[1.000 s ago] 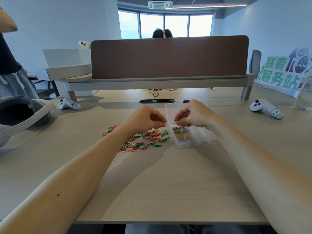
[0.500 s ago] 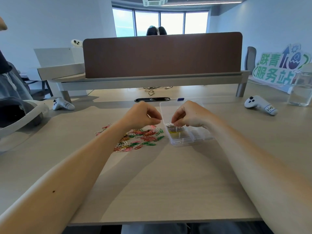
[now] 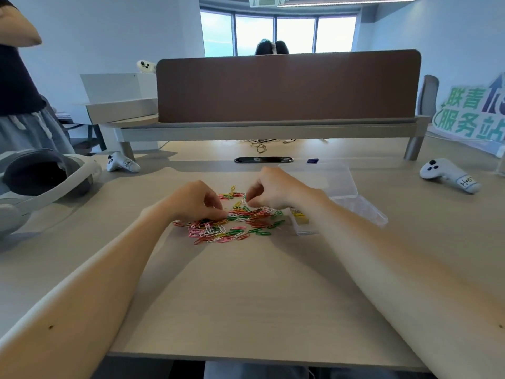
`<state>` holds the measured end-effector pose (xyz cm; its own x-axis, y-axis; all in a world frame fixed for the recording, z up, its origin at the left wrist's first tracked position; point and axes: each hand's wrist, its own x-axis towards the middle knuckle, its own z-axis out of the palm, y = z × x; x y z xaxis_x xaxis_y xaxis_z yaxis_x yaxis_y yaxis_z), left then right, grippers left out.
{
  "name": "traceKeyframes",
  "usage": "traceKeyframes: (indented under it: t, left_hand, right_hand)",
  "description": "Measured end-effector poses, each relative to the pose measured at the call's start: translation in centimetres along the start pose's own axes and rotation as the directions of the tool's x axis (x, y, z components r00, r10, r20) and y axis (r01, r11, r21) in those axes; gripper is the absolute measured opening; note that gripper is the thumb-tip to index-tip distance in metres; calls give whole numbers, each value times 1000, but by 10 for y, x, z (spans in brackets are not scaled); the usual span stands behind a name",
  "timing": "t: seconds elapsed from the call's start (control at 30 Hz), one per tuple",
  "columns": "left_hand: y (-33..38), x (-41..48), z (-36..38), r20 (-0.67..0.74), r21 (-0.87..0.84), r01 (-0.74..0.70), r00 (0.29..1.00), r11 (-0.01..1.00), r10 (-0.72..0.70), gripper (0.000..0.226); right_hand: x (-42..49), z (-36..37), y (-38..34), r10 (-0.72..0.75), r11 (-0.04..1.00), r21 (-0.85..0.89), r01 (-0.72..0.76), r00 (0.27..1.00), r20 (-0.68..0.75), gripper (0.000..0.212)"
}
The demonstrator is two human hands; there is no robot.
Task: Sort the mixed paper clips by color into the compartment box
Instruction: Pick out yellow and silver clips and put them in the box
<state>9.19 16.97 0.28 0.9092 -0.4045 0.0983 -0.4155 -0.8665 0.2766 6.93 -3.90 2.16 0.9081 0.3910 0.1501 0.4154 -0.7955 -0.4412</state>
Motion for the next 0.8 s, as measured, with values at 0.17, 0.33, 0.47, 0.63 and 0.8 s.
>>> traceKeyframes:
  t: [0.17,0.33,0.47,0.63,0.8]
  left_hand:
    - [4,0,3,-1,-15,-1,1000,1000,1,17]
    - [0,-4,3,-25,-72,4,1000,997,-6,11]
    - [-6,-5,1,-83,-156,21,996,988,-34,12]
    - [-8,-8,-2,-87,-319,51,993,946,-83,13]
    - [-10,-10,-3,-65,-445,83,990,891,-125,14]
  right_hand:
    - [21,19,-2,50,996,-79,-51,999,-7,20]
    - [34,33,-4,120,986,-110,-125,991,-56,21]
    - [41,40,-6,141,981,-126,-146,989,-49,20]
    - [42,39,-10,124,988,-88,-124,992,-1,9]
    - [35,34,-9,93,996,6,-93,996,8,2]
